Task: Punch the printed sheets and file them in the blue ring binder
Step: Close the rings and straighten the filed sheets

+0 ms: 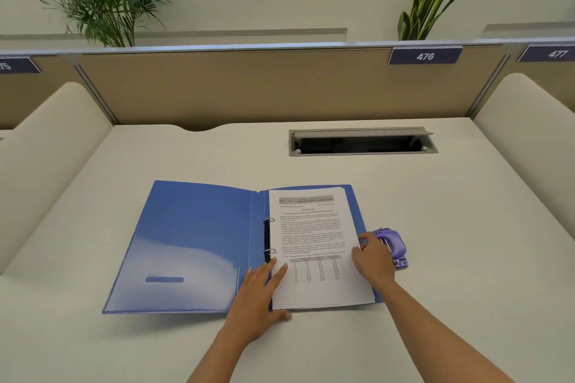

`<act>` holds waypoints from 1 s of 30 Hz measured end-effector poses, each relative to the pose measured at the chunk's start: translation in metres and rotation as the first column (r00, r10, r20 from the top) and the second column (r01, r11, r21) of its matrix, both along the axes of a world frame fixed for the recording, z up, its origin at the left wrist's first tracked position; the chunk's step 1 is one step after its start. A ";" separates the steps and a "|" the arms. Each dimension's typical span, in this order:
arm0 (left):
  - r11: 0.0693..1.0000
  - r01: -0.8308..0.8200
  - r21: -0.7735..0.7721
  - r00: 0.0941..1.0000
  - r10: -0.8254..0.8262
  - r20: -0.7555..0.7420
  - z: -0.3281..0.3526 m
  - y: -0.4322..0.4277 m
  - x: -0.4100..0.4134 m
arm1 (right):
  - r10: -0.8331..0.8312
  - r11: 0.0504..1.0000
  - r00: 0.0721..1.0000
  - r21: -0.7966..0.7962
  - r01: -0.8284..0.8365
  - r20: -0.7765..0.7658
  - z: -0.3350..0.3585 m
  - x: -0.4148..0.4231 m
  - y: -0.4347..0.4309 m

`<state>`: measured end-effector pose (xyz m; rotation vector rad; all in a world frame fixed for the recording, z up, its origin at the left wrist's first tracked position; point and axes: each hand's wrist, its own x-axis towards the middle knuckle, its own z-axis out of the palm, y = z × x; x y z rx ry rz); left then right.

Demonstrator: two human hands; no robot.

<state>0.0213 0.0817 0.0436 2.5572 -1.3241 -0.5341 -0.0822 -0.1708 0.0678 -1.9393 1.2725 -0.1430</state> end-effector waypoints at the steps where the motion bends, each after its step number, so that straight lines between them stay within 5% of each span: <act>1: 1.000 -0.004 -0.009 1.000 0.004 -0.006 0.001 0.000 0.000 | 0.010 1.000 1.000 0.001 -0.010 0.010 -0.002 0.000 0.000; 15: 0.999 -0.051 -0.010 0.998 0.050 -0.045 -0.014 0.001 0.003 | 0.145 0.989 0.989 -0.011 -0.145 -0.012 -0.025 0.005 -0.004; 30: 0.999 -0.028 0.042 0.998 0.025 0.062 -0.023 0.007 0.006 | 0.384 0.877 0.904 -0.233 -0.421 -0.191 -0.041 -0.007 0.009</act>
